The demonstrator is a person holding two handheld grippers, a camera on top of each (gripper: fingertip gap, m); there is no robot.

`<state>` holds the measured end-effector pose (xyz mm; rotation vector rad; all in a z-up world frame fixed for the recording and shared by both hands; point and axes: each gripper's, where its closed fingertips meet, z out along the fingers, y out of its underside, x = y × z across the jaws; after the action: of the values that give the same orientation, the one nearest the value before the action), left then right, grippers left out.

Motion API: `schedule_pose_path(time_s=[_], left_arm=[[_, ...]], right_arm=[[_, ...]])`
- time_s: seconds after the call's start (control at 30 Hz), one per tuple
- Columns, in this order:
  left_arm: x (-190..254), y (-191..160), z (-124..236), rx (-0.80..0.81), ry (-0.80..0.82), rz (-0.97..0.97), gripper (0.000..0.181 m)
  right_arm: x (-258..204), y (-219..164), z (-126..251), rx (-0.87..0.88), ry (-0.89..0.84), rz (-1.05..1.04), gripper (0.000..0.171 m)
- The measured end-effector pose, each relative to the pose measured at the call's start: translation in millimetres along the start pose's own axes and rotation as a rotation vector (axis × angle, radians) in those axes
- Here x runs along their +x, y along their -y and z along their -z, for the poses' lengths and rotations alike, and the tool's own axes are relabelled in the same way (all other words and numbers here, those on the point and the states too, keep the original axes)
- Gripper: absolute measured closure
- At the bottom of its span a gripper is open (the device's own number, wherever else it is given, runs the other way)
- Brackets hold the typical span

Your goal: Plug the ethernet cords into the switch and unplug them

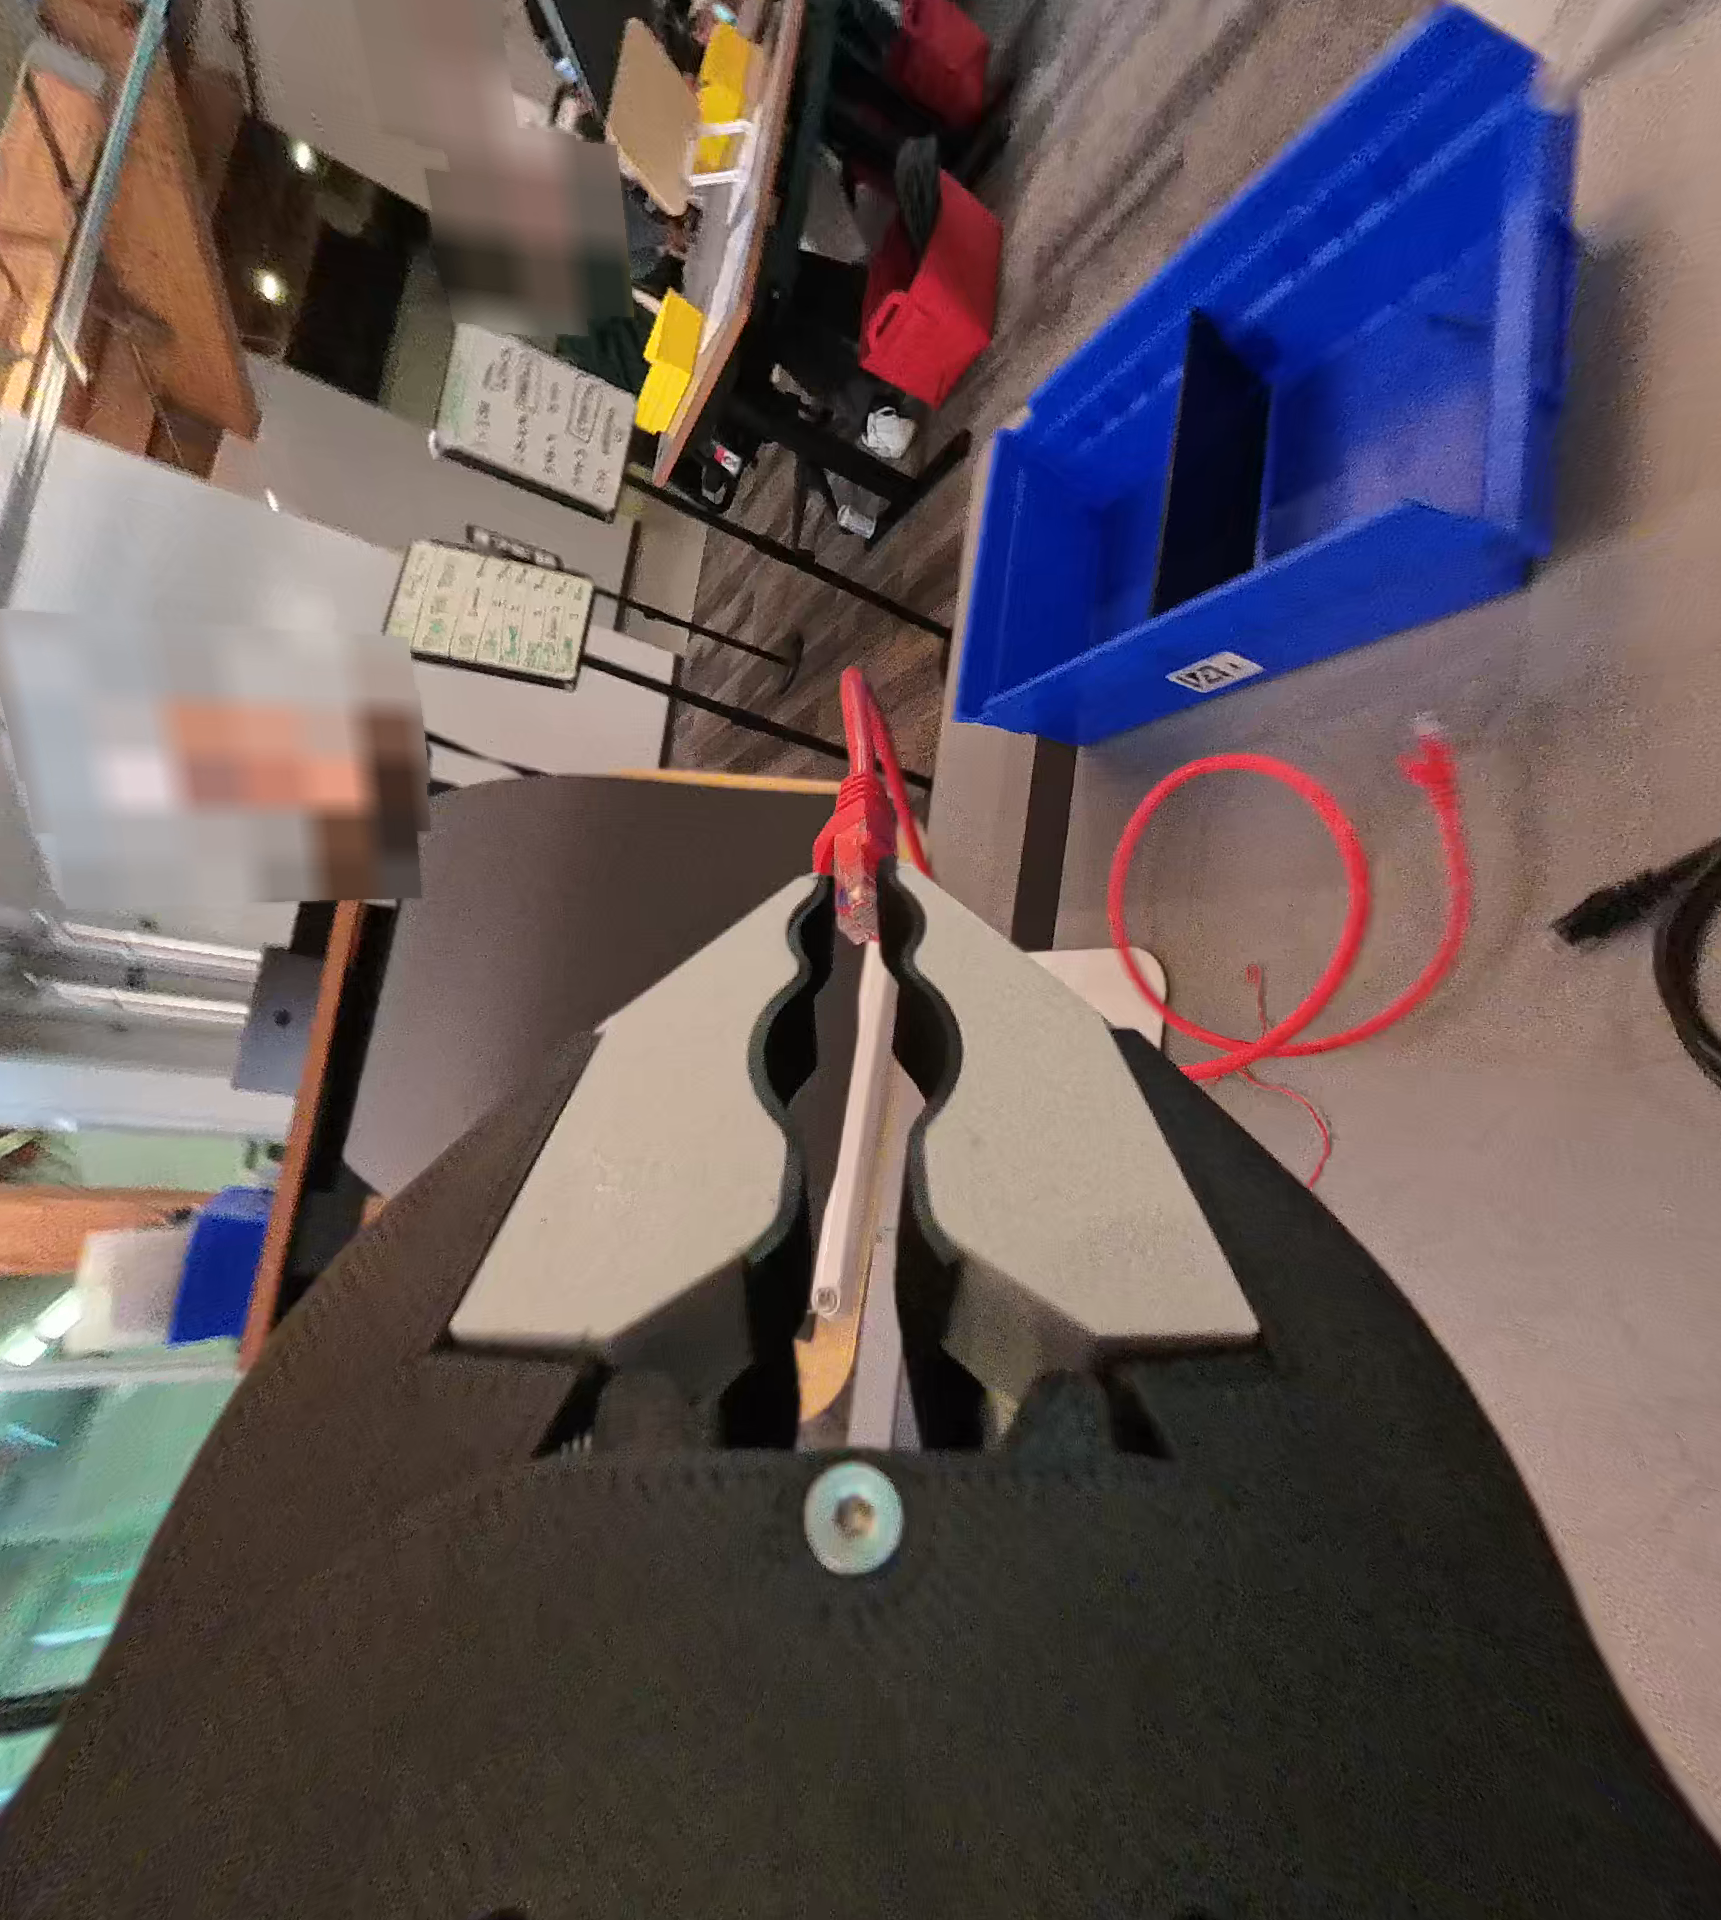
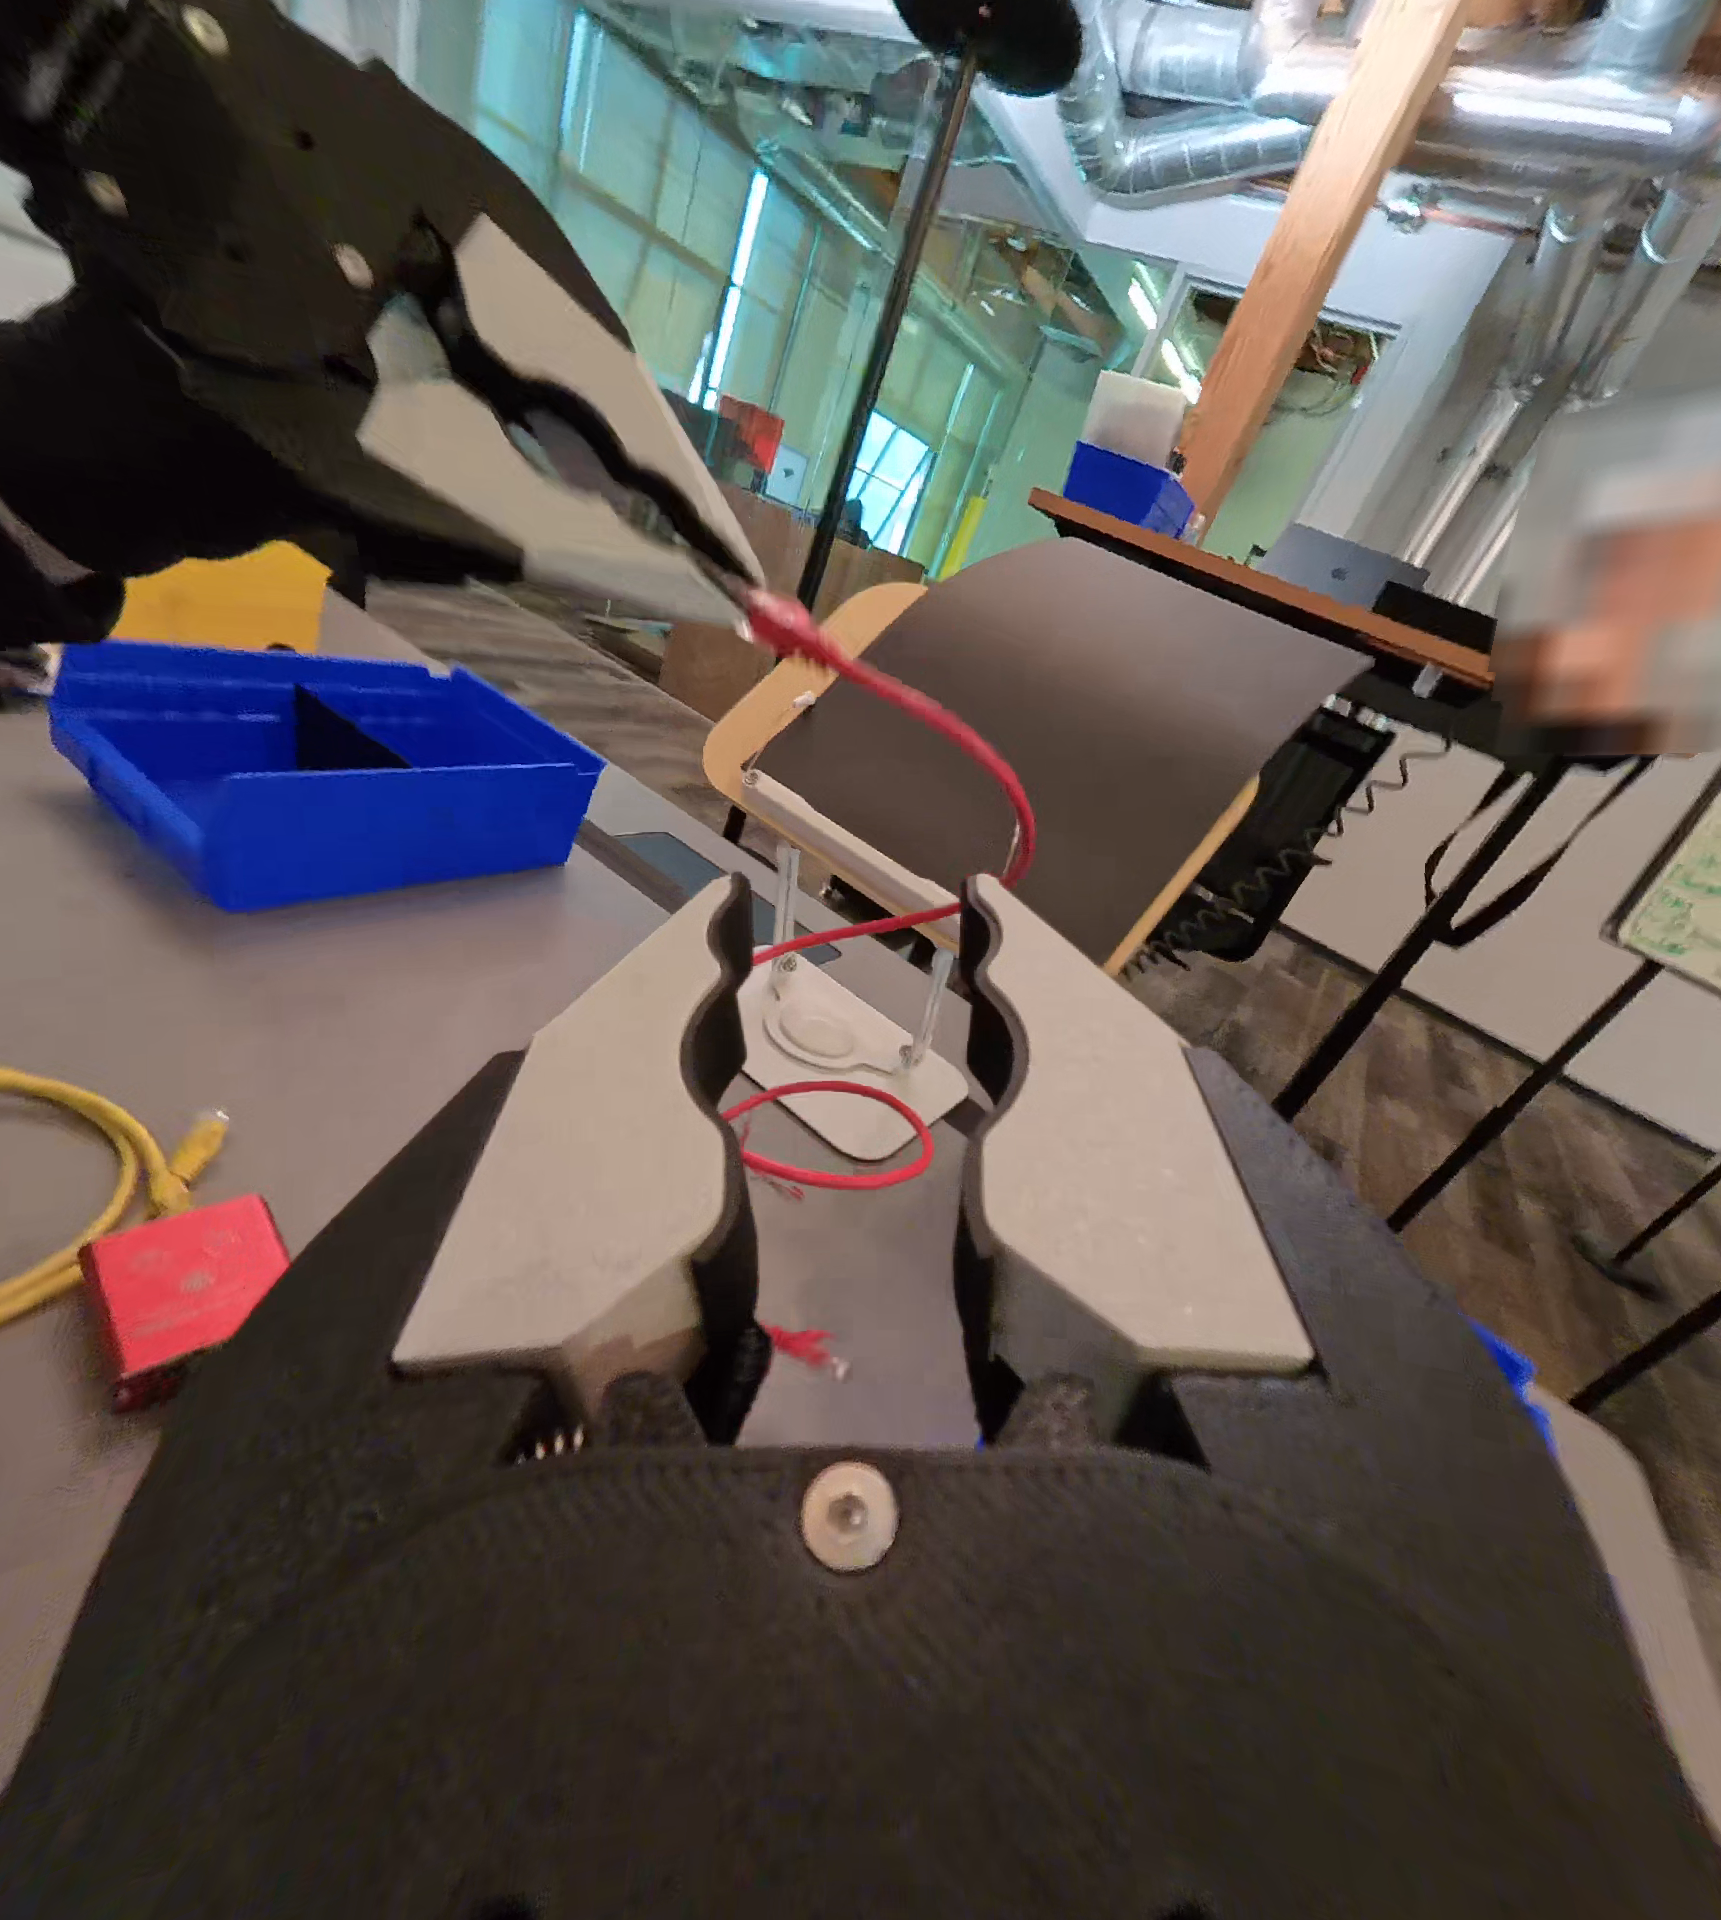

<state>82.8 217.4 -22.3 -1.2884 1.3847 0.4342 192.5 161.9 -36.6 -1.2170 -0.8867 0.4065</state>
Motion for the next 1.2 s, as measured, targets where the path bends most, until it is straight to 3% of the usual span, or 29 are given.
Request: schedule_pose_path(time_s=[0.1,0.23,0.47,0.73,0.83,0.9,1.1,1.2], left_arm=[[39,8,-4,0.022,-0.011,-0.119,0.176],[71,23,7,0.105,-0.039,-0.137,0.177],[71,50,45,0.242,-0.055,-0.105,0.177],[77,47,55,0.253,-0.07,-0.124,0.176],[74,37,51,0.239,-0.114,0.008,0.175],[70,26,48,0.231,-0.149,0.156,0.163],[82,27,53,0.402,-0.549,0.811,0.146],[87,30,54,0.456,-0.662,0.951,0.148]], right_arm=[[-13,2,-8,0.003,0.074,0.103,0.136],[-43,3,-26,0.019,0.258,0.23,0.139],[-73,9,-34,0.081,0.515,0.256,0.149],[-81,4,-37,0.063,0.612,0.273,0.162],[-78,1,-43,0.017,0.5,0.415,0.164],[-72,3,-46,-0.007,0.386,0.509,0.164],[-77,2,-42,-0.05,0.196,0.806,0.165],[-83,-1,-41,-0.065,0.175,0.887,0.165]])
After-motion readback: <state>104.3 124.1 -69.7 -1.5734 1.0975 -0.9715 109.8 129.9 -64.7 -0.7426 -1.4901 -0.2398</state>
